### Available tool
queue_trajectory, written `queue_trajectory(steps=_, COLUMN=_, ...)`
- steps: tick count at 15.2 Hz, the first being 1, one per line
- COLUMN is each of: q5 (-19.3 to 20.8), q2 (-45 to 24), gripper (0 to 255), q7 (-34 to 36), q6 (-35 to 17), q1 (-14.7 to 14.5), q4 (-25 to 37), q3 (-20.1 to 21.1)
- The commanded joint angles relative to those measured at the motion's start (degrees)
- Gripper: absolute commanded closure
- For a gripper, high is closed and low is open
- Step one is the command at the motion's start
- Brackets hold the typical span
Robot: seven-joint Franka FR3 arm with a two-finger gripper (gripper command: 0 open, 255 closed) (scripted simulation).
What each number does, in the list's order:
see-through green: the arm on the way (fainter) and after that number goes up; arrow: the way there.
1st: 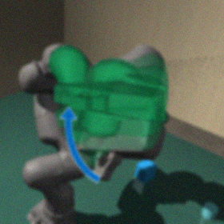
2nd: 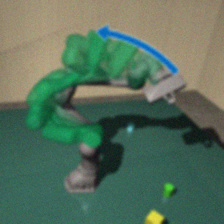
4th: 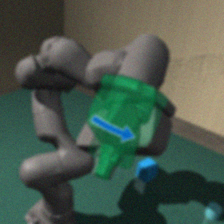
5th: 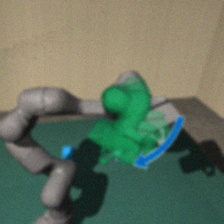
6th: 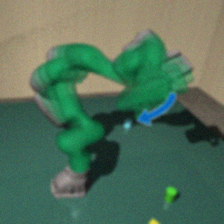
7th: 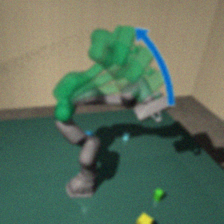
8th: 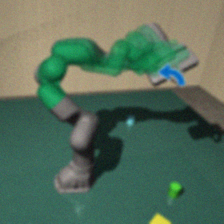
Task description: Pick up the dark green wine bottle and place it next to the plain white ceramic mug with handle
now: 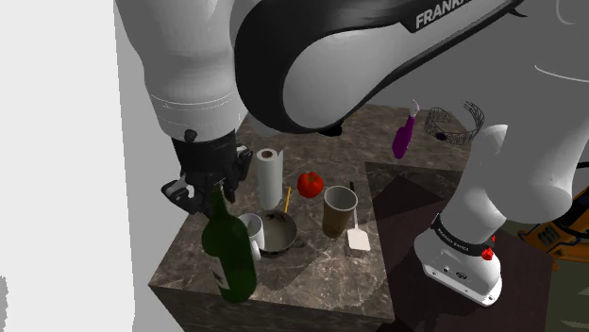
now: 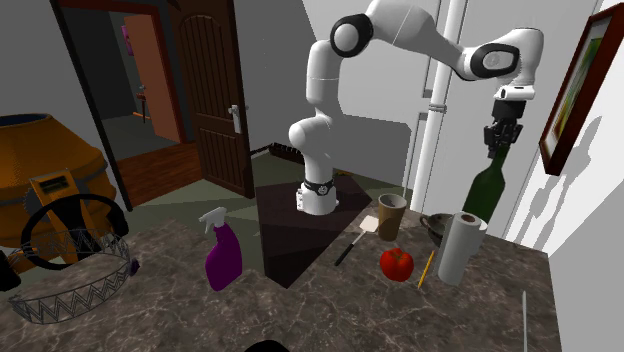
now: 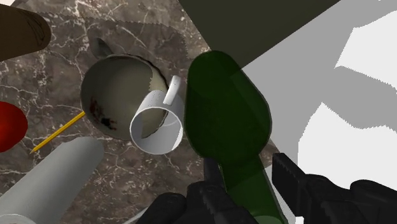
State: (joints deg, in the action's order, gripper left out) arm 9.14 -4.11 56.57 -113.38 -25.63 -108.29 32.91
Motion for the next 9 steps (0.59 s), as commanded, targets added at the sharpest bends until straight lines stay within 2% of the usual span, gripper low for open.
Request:
queue_trajectory(steps=1, q5=0.1, q2=-0.1, gripper=255, q7=0.2, q6=-0.7, q1=0.0, q4=-0.5, q3=0.0)
queue_trajectory(steps=8, q5=0.1, q2=-0.1, gripper=255, q7=0.2, q6=-0.7, q1=0.0, q4=-0.5, q3=0.0)
queue_trajectory(steps=9, q5=0.1, q2=-0.1, gripper=0, q7=0.2, q6=-0.7, q1=0.0, q4=-0.5, q3=0.0)
